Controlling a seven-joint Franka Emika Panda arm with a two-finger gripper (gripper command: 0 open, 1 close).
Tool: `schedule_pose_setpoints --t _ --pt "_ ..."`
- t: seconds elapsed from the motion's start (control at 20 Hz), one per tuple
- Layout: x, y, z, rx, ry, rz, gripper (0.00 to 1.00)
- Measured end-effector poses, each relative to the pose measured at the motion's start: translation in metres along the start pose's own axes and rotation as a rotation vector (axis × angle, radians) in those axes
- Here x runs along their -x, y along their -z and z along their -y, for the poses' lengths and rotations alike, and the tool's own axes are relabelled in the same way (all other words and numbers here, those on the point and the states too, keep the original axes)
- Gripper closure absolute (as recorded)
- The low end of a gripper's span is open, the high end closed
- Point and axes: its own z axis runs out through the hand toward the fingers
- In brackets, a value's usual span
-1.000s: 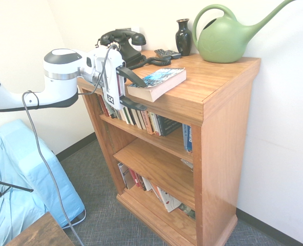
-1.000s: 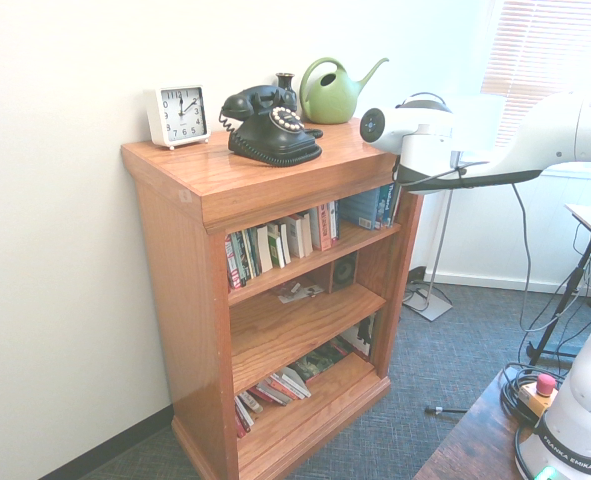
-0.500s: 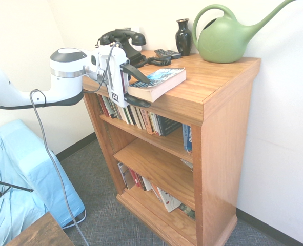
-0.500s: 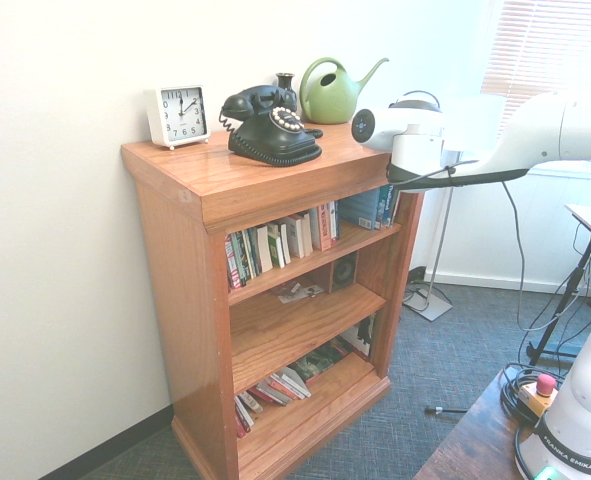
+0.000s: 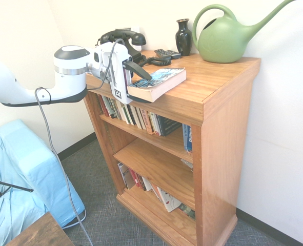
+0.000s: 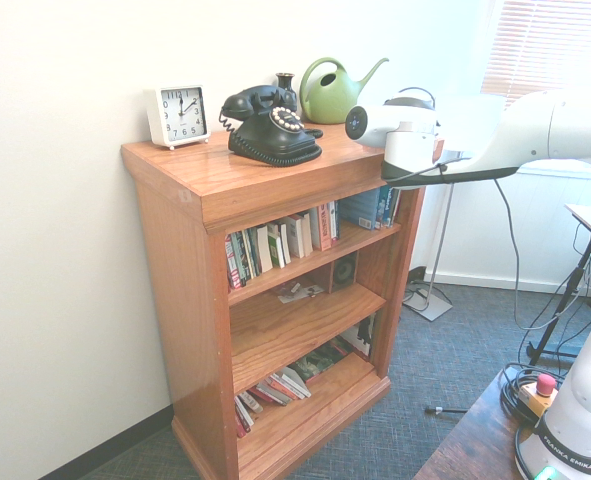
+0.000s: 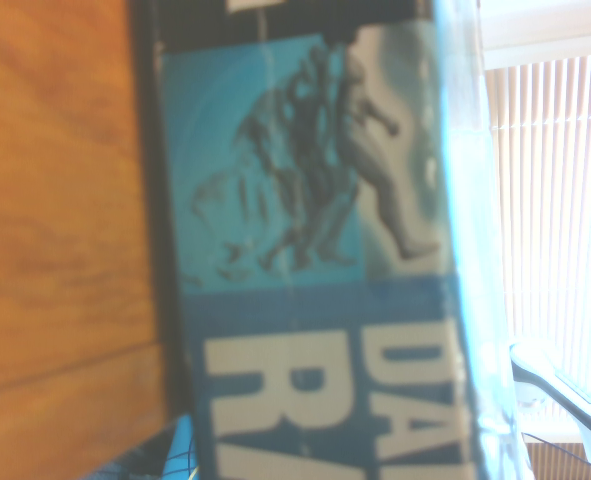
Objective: Shelf the books
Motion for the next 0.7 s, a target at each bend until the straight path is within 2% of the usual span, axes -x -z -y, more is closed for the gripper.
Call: schedule_pose_setpoints --t 0.7 --pt "0.003 -0.0054 0.0049 0.006 0.009 0.01 1.0"
